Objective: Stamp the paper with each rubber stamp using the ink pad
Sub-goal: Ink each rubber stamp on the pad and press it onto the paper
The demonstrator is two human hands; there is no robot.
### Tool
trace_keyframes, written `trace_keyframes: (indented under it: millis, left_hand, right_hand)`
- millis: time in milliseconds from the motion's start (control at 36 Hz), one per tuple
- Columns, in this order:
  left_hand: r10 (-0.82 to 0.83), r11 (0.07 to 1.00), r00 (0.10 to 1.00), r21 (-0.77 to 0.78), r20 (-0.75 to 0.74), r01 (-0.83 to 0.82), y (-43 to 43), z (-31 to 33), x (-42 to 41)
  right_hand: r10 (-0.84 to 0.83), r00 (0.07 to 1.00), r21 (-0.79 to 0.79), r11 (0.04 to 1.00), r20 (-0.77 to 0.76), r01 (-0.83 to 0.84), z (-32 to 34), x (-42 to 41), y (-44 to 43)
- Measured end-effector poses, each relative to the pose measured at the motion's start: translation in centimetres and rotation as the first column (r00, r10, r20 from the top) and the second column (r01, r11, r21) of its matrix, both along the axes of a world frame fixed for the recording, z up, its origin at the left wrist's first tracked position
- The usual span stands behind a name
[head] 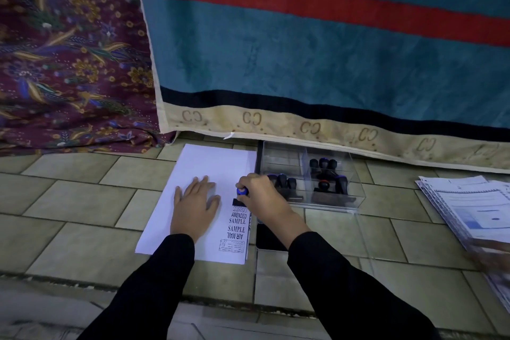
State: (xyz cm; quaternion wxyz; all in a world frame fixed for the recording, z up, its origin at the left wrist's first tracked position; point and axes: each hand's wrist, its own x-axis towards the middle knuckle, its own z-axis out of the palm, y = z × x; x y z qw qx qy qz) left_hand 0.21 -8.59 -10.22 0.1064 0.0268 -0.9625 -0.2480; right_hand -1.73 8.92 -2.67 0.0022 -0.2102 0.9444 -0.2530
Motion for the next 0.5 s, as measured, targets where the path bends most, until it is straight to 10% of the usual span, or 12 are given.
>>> trace_keyframes:
  millis: [500]
  left_hand:
    - [-0.006,1.0,1.0,-0.017,0.006,0.006,-0.17,-0.41,-0.12]
  right_hand:
    - [-0.037,0.999,-0.03,0.999,0.026,0.038,-0.07,0.1,-0.26]
